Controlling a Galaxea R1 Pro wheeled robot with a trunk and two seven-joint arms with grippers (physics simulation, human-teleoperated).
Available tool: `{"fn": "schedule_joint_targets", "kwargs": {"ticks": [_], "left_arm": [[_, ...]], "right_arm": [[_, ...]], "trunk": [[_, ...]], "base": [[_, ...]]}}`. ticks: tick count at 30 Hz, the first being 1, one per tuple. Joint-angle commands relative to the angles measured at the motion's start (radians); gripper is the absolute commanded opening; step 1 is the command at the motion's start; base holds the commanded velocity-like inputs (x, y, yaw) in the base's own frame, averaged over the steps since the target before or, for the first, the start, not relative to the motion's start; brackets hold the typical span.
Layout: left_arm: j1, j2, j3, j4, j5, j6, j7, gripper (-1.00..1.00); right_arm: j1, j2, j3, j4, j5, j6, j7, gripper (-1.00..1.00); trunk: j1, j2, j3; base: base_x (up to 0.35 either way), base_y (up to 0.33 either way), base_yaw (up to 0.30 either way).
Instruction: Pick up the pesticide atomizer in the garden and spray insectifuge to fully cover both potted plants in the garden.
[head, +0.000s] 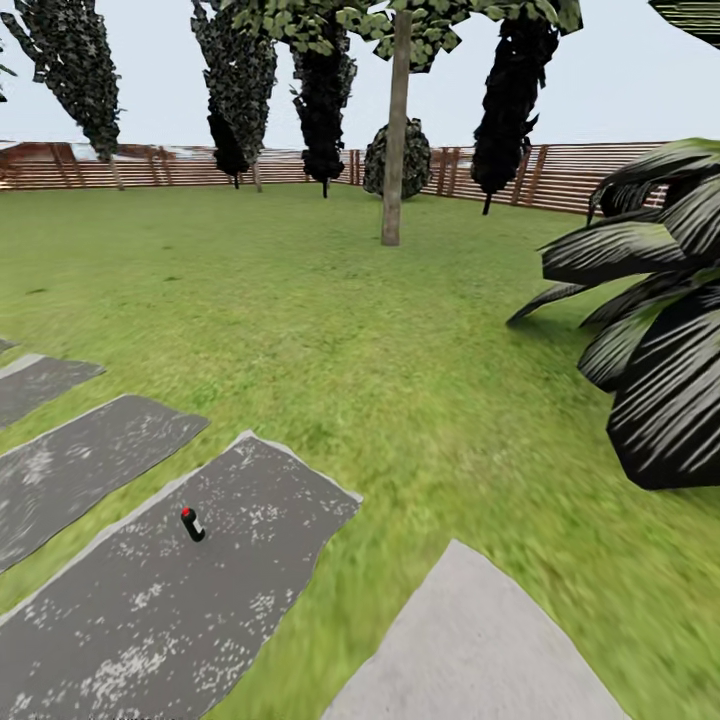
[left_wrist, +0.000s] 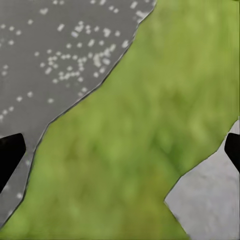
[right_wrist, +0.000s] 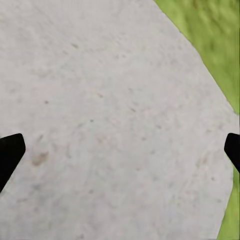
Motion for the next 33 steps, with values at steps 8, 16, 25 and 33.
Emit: {"fn": "schedule_joint_targets", "kwargs": {"ticks": [8,16,25,33], "left_arm": [[0.0,0.0,-0.001,0.001,-0.007,-0.004,0.0,1.0],[0.0,0.0,-0.001,0.001,-0.005,-0.003,0.0,1.0],[0.0,0.0,0.0,0.001,-0.005,-0.003,0.0,1.0],[0.0,0.0,0.001,0.001,-0.003,-0.003,0.001,1.0]], "right_arm": [[0.0,0.0,-0.005,0.001,0.008,-0.003,-0.002,1.0],[0.0,0.001,-0.005,0.001,0.008,-0.002,-0.002,1.0],[0.0,0.002,-0.005,0.001,0.008,-0.002,-0.002,1.0],[0.0,0.002,-0.005,0.001,0.008,-0.003,-0.002,1.0]], "trunk": [[0.0,0.0,-0.001],[0.0,0.0,-0.001],[0.0,0.0,-0.001],[0.0,0.0,-0.001]], "base": [[0.023,0.0,0.276],[0.001,0.0,0.277],[0.072,-0.043,0.278],[0.234,-0.168,0.278]]}}
